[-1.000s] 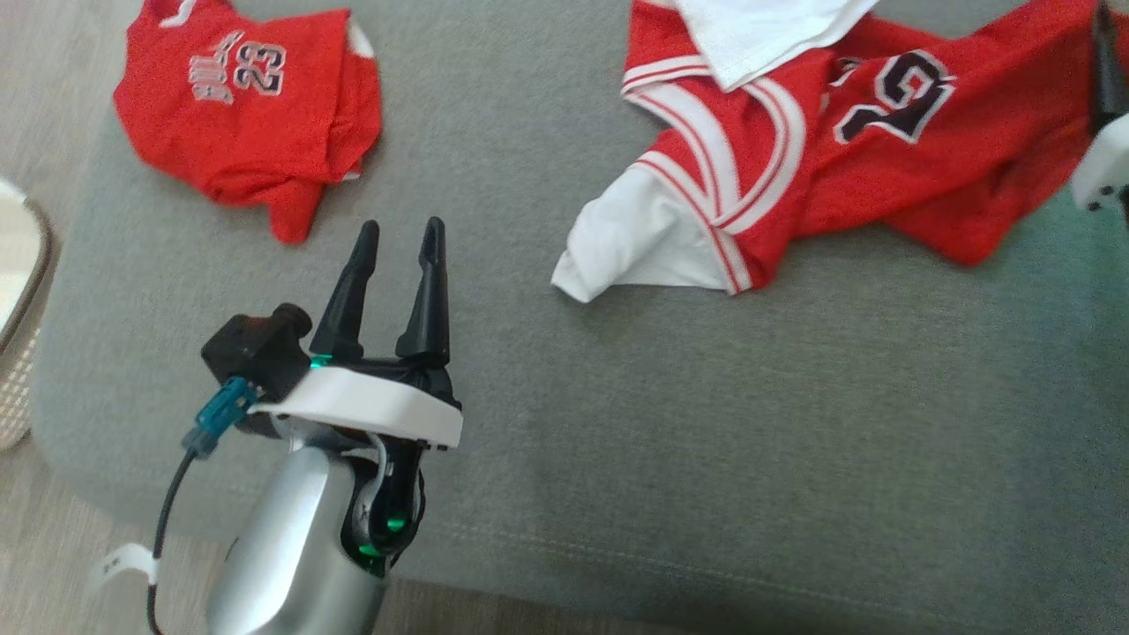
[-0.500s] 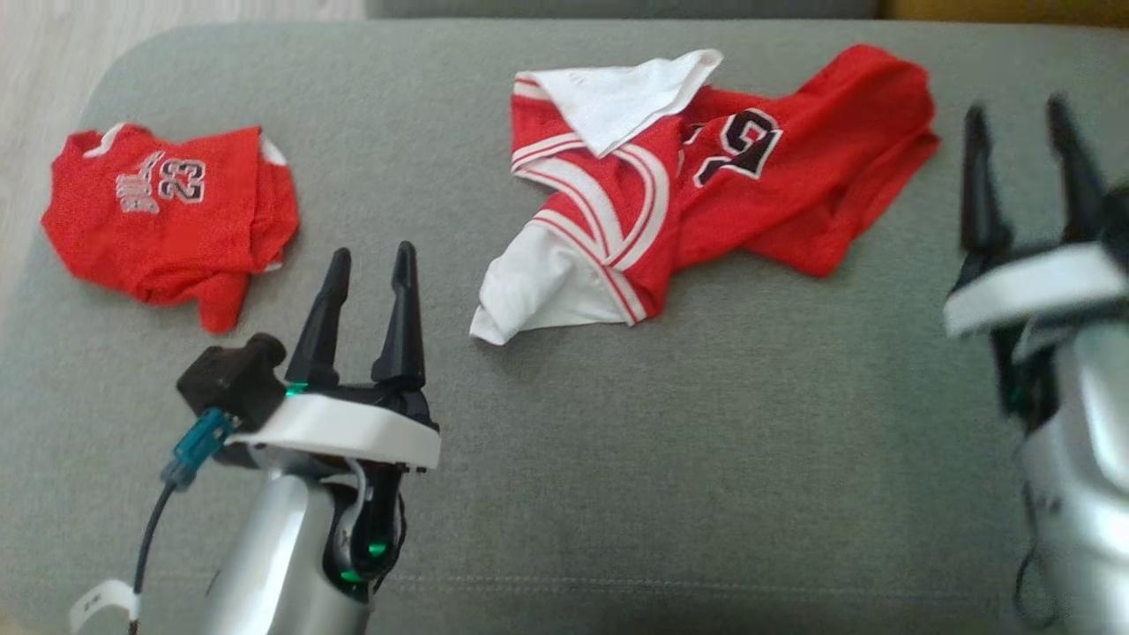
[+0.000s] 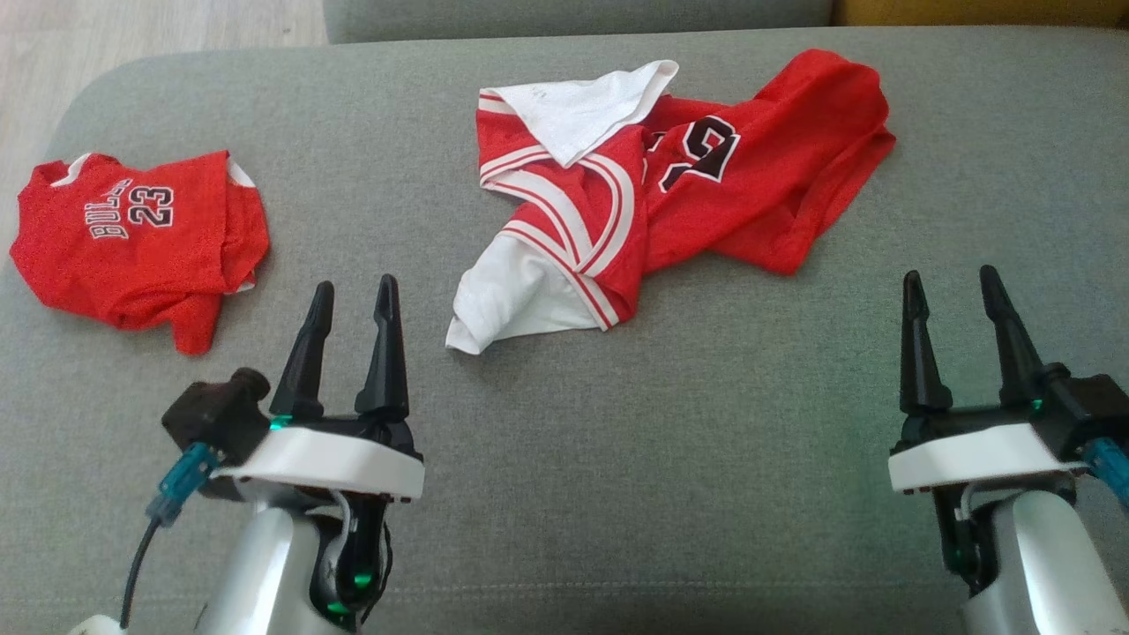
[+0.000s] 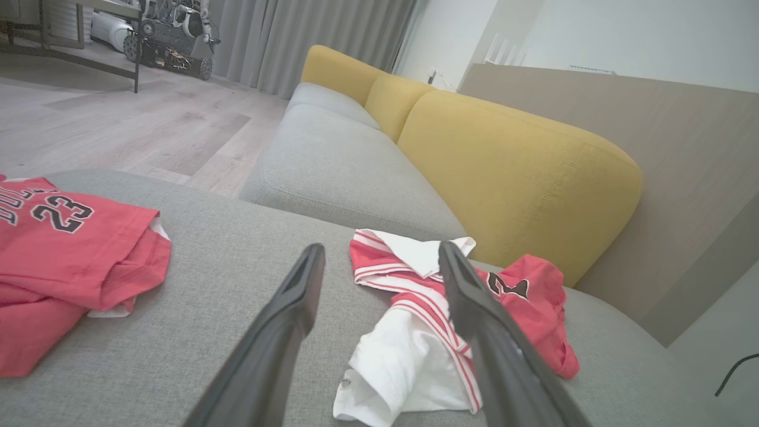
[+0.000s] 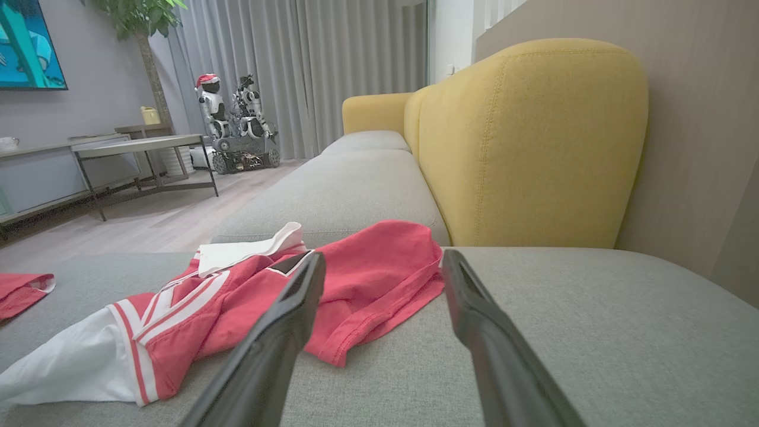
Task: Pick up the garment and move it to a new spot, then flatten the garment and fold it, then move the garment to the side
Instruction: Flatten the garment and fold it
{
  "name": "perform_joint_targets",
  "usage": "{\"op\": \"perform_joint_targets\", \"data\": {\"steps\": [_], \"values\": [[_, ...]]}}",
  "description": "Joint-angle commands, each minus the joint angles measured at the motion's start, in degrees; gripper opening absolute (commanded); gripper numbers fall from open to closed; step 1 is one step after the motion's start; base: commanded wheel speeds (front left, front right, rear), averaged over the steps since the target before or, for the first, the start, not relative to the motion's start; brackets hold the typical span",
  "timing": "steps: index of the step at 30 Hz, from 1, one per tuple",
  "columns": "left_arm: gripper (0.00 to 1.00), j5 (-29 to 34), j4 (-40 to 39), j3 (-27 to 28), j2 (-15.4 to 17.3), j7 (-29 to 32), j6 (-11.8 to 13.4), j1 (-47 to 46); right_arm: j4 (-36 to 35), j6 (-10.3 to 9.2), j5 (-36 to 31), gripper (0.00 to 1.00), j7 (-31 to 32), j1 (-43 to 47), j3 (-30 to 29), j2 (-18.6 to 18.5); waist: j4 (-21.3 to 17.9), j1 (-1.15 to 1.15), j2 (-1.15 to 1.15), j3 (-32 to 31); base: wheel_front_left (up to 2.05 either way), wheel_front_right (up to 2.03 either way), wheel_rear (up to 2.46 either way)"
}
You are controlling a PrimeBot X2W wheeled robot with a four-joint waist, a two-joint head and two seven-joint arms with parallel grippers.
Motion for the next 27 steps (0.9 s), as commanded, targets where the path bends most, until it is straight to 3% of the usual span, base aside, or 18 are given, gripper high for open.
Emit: {"op": "perform_joint_targets", "data": {"steps": [1,13,27], "values": [[1.0,0.37,-1.86,1.95,0.46,-0.33,-0.26,-1.57,-1.63,0.43,-0.66,1.0,-0.61,-1.18,1.23,0.33,0.18,0.0,0.0,0.17,0.0,0.0,0.0],[1.0,0.43,-1.5,0.4,0.46,-0.33,-0.7,-3.52,11.61,0.43,-0.53,1.0,1.57,-7.92,2.64,1.24,3.37,0.0,0.0,5.05,0.0,0.0,0.0],[1.0,0.31,-1.7,-0.75,0.46,-0.33,-0.65,-5.76,31.11,0.43,-0.93,1.0,2.71,-19.89,-0.39,1.05,9.32,0.0,0.0,9.48,0.0,0.0,0.0]]}}
